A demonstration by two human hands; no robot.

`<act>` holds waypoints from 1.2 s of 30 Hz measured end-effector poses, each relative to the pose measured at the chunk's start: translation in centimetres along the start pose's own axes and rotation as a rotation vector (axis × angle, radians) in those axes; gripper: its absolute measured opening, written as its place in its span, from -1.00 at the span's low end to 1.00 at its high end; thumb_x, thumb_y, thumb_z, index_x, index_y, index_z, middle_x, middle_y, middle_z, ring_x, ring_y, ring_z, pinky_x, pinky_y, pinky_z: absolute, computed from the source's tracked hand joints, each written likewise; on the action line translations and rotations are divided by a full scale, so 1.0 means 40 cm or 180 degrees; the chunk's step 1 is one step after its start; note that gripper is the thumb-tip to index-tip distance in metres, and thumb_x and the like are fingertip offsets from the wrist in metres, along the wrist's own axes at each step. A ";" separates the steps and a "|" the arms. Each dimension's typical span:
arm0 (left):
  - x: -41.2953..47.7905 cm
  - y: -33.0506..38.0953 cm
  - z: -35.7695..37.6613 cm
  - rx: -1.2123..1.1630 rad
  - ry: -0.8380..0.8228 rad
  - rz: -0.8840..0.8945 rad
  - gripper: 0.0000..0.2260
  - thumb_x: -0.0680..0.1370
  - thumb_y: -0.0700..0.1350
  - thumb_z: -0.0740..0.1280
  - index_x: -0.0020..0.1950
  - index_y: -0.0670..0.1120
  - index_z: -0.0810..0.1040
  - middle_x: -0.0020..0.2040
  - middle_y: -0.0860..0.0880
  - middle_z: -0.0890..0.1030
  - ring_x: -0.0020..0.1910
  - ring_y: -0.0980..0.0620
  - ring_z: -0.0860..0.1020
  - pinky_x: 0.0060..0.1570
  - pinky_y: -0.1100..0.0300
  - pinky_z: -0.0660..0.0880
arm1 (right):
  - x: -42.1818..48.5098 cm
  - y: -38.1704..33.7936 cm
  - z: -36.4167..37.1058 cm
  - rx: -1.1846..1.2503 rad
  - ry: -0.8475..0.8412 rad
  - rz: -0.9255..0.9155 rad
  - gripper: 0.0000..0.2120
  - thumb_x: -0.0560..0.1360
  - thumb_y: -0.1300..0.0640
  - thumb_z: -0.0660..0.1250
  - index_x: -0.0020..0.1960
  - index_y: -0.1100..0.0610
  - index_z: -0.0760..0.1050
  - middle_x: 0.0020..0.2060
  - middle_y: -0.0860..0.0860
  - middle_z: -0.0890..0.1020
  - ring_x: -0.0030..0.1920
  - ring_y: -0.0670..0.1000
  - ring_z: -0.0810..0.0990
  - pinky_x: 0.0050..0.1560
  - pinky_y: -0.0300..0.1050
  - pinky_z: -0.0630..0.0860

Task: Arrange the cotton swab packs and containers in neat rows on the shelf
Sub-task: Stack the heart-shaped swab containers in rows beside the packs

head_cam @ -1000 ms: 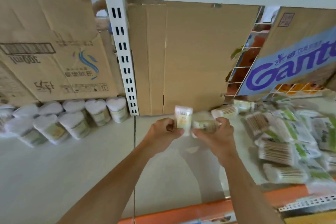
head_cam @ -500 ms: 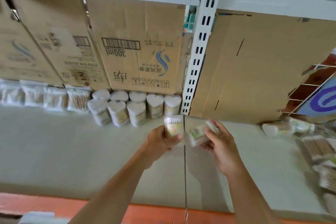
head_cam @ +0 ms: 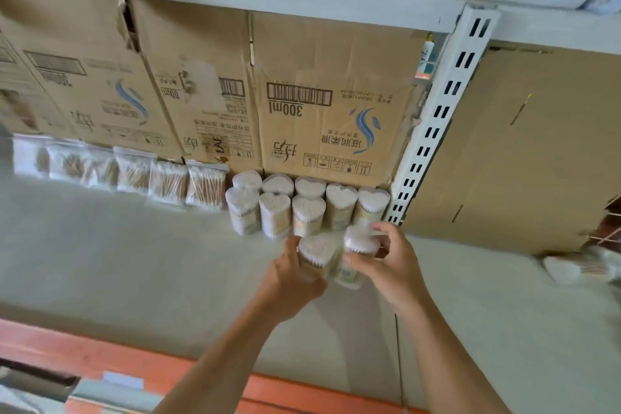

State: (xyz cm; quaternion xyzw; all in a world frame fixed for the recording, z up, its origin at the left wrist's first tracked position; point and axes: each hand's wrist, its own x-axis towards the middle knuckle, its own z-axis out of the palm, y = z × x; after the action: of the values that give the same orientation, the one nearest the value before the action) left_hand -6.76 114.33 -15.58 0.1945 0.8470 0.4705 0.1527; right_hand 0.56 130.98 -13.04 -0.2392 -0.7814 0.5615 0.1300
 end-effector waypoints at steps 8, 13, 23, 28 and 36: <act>0.003 -0.028 0.015 -0.0174 0.0166 0.0118 -0.52 0.29 -0.13 0.43 0.17 -0.05 0.38 -0.03 0.05 0.55 -0.11 0.03 0.55 -0.15 0.21 0.53 | -0.007 -0.001 -0.014 -0.0091 -0.0263 -0.0061 -0.59 0.27 0.06 0.58 0.05 -0.14 0.53 -0.03 -0.11 0.63 -0.03 -0.15 0.61 -0.01 -0.16 0.57; 0.013 -0.029 0.037 -0.0339 0.0484 0.0195 -0.48 0.34 -0.24 0.44 0.28 -0.09 0.43 0.10 -0.04 0.54 0.05 0.03 0.55 -0.02 0.14 0.58 | -0.002 0.000 -0.051 -0.0105 -0.0261 -0.0056 -0.57 0.26 0.15 0.43 0.09 -0.14 0.54 0.01 -0.12 0.61 0.07 -0.14 0.56 0.00 -0.16 0.53; 0.030 -0.006 0.072 -0.0156 0.0689 0.0063 -0.61 0.36 -0.04 0.50 0.13 -0.04 0.48 0.03 0.04 0.57 -0.04 0.07 0.55 -0.06 0.21 0.50 | 0.000 0.007 -0.056 -0.0883 -0.0244 -0.0335 -0.40 0.37 0.26 0.36 0.35 -0.12 0.35 0.23 -0.24 0.44 0.26 -0.16 0.41 0.26 -0.08 0.44; 0.036 0.014 0.087 -0.0027 0.0784 -0.0076 -0.63 0.39 0.01 0.47 0.11 -0.05 0.46 -0.04 0.03 0.53 -0.15 0.08 0.50 -0.20 0.28 0.35 | 0.005 0.023 -0.052 -0.0736 0.0086 -0.0258 -0.34 0.37 0.13 0.49 0.41 -0.01 0.32 0.23 -0.10 0.48 0.20 -0.09 0.49 0.21 -0.13 0.46; 0.070 0.057 0.108 0.0189 0.0783 -0.0276 -0.61 0.39 0.08 0.44 0.07 -0.11 0.45 -0.01 -0.04 0.56 -0.04 -0.05 0.54 -0.07 0.10 0.50 | 0.064 0.027 -0.033 -0.0972 0.0515 -0.0389 -0.41 0.37 0.04 0.52 0.34 0.08 0.40 0.19 -0.02 0.57 0.18 -0.03 0.53 0.09 -0.24 0.40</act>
State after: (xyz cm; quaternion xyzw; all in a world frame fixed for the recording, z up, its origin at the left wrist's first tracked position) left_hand -6.89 119.95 -16.03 0.1030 0.8805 0.4586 0.0621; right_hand -0.74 133.65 -13.78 -0.2526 -0.8576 0.4063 0.1886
